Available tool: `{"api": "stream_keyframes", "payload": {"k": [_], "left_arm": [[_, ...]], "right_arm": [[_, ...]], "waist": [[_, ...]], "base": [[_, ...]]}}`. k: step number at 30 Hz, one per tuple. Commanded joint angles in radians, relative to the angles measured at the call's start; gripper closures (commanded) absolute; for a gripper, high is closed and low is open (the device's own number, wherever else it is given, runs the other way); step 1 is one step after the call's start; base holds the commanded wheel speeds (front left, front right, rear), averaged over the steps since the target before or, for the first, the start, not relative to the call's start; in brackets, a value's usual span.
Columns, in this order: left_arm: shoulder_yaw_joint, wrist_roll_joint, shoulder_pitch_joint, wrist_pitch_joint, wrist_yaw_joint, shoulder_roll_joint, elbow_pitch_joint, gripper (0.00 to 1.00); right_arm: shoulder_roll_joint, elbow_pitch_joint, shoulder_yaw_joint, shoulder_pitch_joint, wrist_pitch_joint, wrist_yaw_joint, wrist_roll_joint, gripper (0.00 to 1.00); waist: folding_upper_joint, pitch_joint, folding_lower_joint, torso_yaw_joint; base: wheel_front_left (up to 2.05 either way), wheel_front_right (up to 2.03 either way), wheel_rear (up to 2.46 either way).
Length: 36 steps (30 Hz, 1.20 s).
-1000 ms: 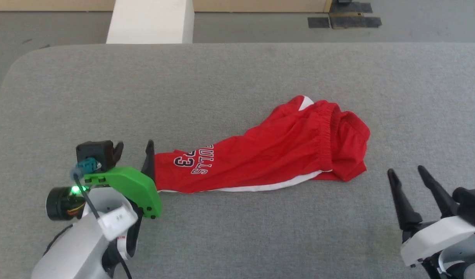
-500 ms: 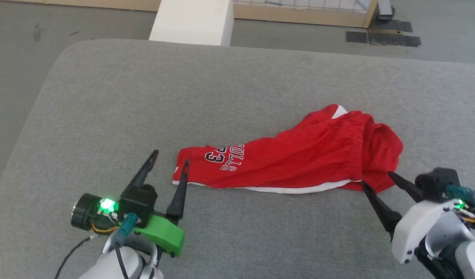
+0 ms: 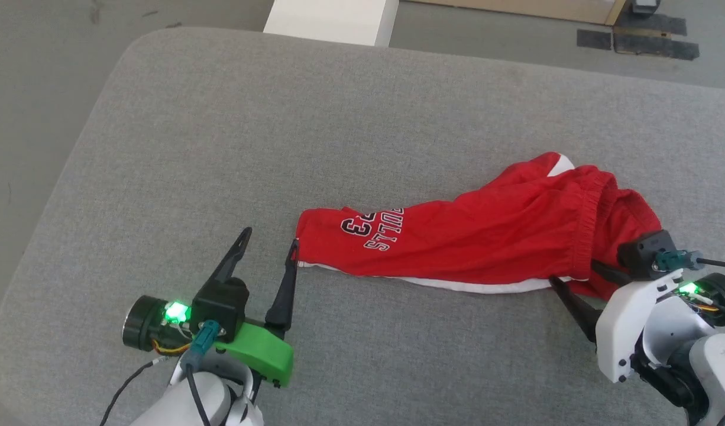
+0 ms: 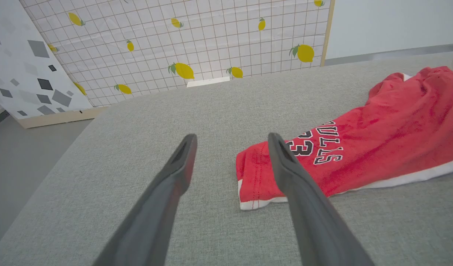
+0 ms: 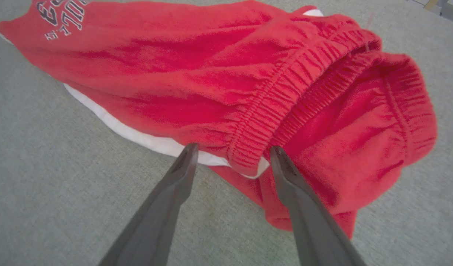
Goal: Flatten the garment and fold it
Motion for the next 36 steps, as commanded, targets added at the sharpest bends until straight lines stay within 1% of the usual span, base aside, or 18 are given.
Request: {"api": "stream_keyframes", "payload": {"k": [1,4,5,6,7,8,12,15,19,24,29,33,36], "left_arm": [[0.006,0.0,-0.014,-0.008,-0.005,-0.007,0.004,0.0],[0.011,0.001,-0.022,-0.009,-0.007,-0.014,0.008,0.0],[0.012,0.001,-0.023,-0.009,-0.007,-0.016,0.01,0.0],[0.013,0.001,-0.025,-0.009,-0.008,-0.019,0.012,0.0],[0.013,0.001,-0.027,-0.009,-0.008,-0.021,0.014,0.0],[0.015,0.001,-0.027,-0.01,-0.009,-0.023,0.017,0.0],[0.019,-0.005,-0.02,-0.01,-0.01,-0.026,0.033,0.0],[0.016,-0.011,-0.009,-0.01,-0.015,-0.027,0.046,0.0],[0.013,-0.021,0.005,-0.01,-0.016,-0.032,0.056,0.0],[0.006,-0.032,0.024,-0.007,-0.018,-0.034,0.062,0.0],[-0.003,-0.039,0.031,0.0,-0.021,-0.039,0.061,0.0],[-0.018,-0.039,0.035,0.008,-0.024,-0.046,0.059,0.0],[-0.025,-0.038,0.031,0.011,-0.027,-0.051,0.057,0.0]], "right_arm": [[-0.006,0.002,0.01,-0.021,-0.012,-0.001,0.011,0.0],[-0.015,0.008,0.029,-0.035,-0.009,-0.001,0.02,0.0],[-0.018,0.011,0.034,-0.037,-0.006,-0.001,0.023,0.05],[-0.02,0.015,0.039,-0.039,-0.003,-0.001,0.028,0.65],[-0.022,0.016,0.041,-0.039,-0.003,-0.001,0.032,0.97],[-0.026,0.014,0.048,-0.038,0.001,-0.001,0.037,1.0],[-0.033,-0.009,0.054,-0.028,0.014,-0.001,0.072,1.0],[-0.043,-0.053,0.036,-0.002,0.038,-0.001,0.113,1.0],[-0.068,-0.13,-0.011,0.062,0.113,-0.001,0.183,1.0],[-0.108,-0.223,-0.109,0.172,0.256,-0.001,0.243,1.0],[-0.125,-0.306,-0.212,0.294,0.411,-0.001,0.259,1.0],[-0.113,-0.365,-0.3,0.394,0.56,-0.001,0.262,1.0],[-0.08,-0.409,-0.371,0.415,0.636,-0.001,0.262,1.0]], "waist": [[0.0,0.013,0.0,0.005],[0.0,0.026,0.0,0.007],[0.0,0.028,0.0,0.008],[0.0,0.03,0.0,0.008],[0.0,0.031,0.0,0.008],[0.0,0.031,0.0,0.007],[0.0,0.014,0.0,-0.008],[0.0,-0.011,0.0,-0.025],[0.0,-0.047,0.0,-0.052],[0.0,-0.084,0.0,-0.083],[0.0,-0.092,0.0,-0.099],[0.0,-0.088,0.0,-0.103],[0.0,-0.075,0.0,-0.099]], "base": [[0.0,0.0,0.0],[0.0,0.0,0.0],[0.0,0.0,0.0],[0.0,0.0,0.0],[0.0,0.0,0.0],[0.0,0.0,0.0],[0.0,0.0,0.0],[0.0,0.0,0.0],[0.0,0.0,0.0],[0.0,0.0,0.0],[0.0,0.0,0.0],[0.0,0.0,0.0],[0.0,0.0,0.0]]}}
